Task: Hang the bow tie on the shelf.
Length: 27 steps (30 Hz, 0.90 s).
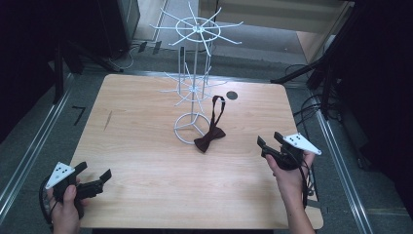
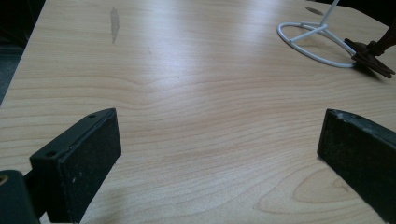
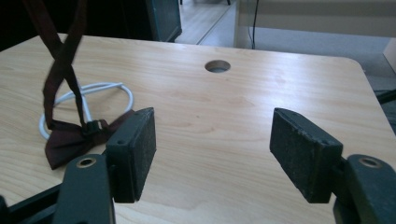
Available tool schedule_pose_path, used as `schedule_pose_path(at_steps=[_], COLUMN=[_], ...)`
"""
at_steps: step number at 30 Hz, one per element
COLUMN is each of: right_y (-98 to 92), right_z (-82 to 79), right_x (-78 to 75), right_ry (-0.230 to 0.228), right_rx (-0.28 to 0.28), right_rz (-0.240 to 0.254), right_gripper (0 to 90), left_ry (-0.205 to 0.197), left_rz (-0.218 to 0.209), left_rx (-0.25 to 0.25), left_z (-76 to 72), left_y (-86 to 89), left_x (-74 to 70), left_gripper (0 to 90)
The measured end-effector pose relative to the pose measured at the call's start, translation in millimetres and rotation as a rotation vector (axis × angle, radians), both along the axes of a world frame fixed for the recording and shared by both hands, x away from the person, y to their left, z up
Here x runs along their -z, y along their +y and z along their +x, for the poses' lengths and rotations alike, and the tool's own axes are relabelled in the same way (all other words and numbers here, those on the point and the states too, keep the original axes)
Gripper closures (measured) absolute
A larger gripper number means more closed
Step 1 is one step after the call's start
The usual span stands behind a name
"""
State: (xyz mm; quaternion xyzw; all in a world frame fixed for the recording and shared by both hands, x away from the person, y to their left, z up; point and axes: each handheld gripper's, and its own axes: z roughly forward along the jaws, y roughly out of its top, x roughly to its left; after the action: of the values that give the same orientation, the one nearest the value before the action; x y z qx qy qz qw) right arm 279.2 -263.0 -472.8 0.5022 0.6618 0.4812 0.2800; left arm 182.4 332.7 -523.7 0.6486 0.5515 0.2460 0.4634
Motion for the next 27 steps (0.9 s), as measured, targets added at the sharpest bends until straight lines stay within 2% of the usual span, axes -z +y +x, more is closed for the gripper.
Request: schedule_pose_path(at_steps=[7,19,27], right_y=[-20.0,-49.0,-67.0], right_z=[-9.6,-24.4,-32.6], right_x=[11.1,31.8,44.8], right_ry=[0.02,0.038,0.059], right_rx=[0.035,0.06,0.088], right_rz=[0.004,-0.01,0.0], right_gripper=[30.6,26.5,15.4], left_ry=[0.0,0.002,0.001], left_rz=[0.001,0.001,0.002], left_rx=[-0.001,-0.002,-0.004], left_z=[0.0,-0.2,-0.3], left_y=[-0.1,-0.1,-0.3], left_x=[0.0,-0.2,-0.2], left_gripper=[0.2,0.2,0.2])
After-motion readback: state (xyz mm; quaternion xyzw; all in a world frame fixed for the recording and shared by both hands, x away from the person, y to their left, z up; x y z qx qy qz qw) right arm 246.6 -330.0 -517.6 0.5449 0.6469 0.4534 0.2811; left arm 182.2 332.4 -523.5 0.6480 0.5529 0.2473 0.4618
